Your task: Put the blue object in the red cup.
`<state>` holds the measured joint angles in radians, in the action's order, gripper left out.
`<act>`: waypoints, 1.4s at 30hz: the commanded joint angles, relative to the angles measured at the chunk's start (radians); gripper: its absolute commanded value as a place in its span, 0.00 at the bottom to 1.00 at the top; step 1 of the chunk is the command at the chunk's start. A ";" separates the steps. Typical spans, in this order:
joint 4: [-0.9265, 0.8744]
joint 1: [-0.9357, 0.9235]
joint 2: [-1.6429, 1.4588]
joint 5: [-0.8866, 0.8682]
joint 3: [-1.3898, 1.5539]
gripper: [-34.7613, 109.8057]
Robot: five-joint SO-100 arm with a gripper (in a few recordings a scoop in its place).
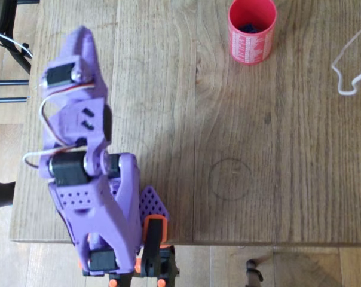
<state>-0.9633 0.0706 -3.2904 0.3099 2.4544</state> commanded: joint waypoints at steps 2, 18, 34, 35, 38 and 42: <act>-0.028 -0.031 -0.011 -0.087 0.367 0.24; -0.072 -0.114 -0.011 -0.230 0.615 0.24; -0.072 -0.114 -0.011 -0.230 0.615 0.24; -0.072 -0.114 -0.011 -0.230 0.615 0.24; -0.072 -0.114 -0.011 -0.229 0.615 0.24; -0.072 -0.114 -0.011 -0.229 0.615 0.24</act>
<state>-1.0385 -0.0399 -3.3088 0.0767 3.0879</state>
